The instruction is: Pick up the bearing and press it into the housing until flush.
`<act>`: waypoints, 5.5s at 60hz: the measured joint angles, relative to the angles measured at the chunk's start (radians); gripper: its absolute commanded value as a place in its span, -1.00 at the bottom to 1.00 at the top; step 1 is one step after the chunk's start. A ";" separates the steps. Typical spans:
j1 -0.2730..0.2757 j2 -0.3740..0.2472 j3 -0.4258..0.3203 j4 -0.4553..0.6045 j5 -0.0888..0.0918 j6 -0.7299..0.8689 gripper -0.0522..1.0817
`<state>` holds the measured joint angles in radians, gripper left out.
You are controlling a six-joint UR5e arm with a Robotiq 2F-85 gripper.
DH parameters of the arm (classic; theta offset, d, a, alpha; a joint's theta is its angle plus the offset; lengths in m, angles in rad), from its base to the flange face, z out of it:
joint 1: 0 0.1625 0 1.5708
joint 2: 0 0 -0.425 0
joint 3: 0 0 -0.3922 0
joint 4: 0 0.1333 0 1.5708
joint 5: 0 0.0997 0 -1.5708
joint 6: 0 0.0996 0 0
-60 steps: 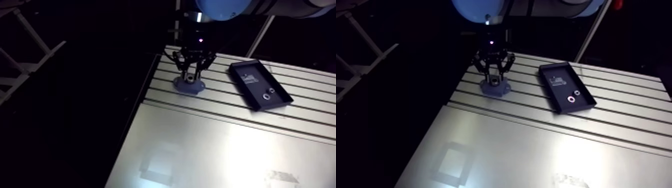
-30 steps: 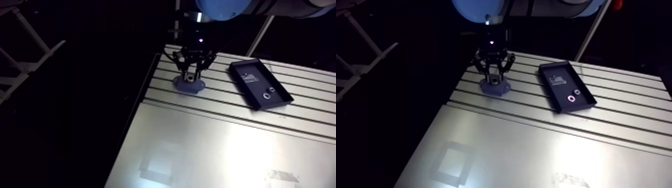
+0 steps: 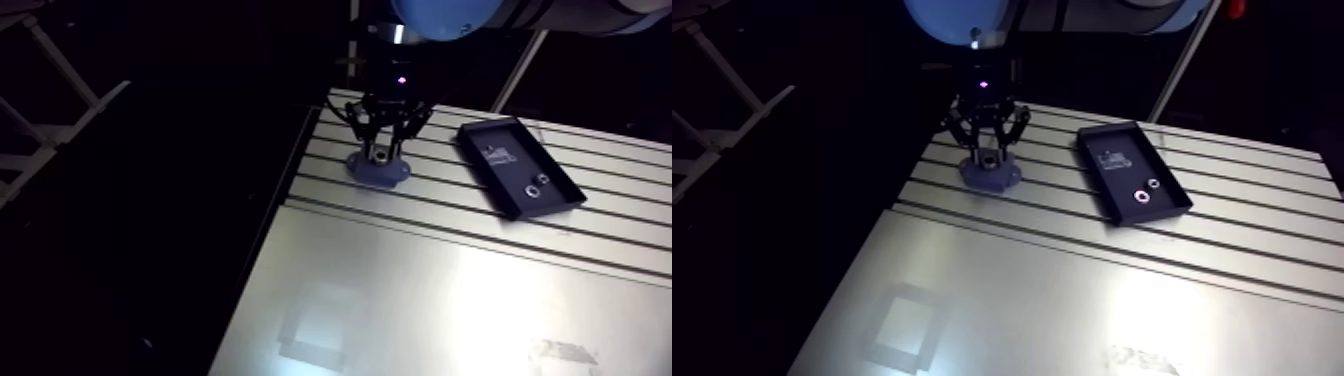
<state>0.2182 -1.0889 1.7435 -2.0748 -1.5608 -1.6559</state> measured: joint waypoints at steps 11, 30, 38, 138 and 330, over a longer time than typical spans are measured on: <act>0.000 0.003 0.000 0.000 0.000 0.000 0.21; 0.000 0.006 -0.001 0.000 0.000 -0.001 -0.18; 0.000 0.006 -0.002 0.000 -0.001 -0.001 -0.90; 0.002 -0.039 -0.012 0.027 0.005 0.193 0.87; 0.012 -0.007 0.020 -0.028 -0.006 0.212 0.85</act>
<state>0.2300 -1.0963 1.7632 -2.1024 -1.5669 -1.4442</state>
